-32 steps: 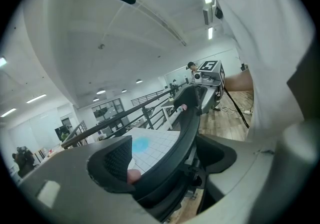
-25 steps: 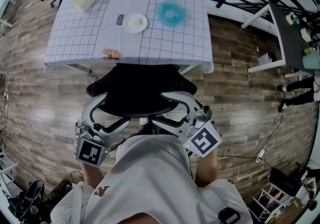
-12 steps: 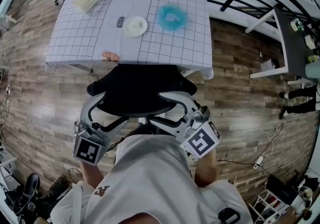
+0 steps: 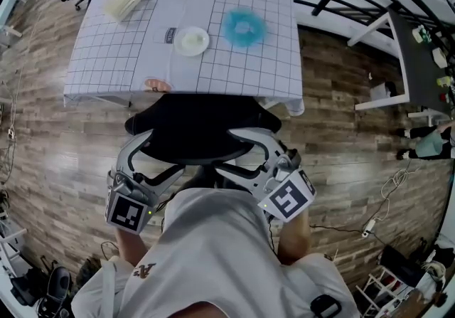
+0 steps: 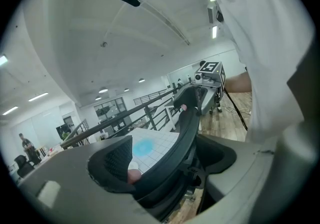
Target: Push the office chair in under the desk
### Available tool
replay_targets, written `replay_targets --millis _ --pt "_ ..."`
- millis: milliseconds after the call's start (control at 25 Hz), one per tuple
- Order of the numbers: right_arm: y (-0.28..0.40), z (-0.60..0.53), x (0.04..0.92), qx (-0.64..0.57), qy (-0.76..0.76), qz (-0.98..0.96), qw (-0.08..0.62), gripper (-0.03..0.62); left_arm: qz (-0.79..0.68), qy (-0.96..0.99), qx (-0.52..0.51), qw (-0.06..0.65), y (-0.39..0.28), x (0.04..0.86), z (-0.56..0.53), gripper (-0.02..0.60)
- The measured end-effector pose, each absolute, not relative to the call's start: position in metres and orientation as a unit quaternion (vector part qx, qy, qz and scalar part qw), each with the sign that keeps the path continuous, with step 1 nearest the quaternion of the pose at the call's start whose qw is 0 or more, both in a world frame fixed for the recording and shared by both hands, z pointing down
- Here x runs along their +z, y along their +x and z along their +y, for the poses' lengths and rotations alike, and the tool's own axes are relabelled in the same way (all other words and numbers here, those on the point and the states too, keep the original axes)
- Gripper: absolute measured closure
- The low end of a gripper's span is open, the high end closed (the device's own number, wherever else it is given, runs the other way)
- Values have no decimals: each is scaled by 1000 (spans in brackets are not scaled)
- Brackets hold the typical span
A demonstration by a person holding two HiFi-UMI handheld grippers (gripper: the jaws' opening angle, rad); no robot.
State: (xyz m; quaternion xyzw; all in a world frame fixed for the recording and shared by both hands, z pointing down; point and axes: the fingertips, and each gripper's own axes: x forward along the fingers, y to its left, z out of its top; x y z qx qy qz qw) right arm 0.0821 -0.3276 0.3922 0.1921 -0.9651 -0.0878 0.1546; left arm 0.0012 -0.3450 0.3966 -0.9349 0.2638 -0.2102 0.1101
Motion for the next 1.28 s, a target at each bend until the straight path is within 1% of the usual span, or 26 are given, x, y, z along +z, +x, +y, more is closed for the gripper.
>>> replay_targets --millis 280,880,1280 --pt "70 -340 392 -83 205 -963 155 284 252 -938 -210 110 -11 398 -360 181" --pt "68 -363 393 -83 224 -958 161 281 241 -942 -205 117 -13 398 -384 181" --pt "61 -368 389 -95 227 -958 144 281 235 -943 -203 121 -18 397 -391 175"
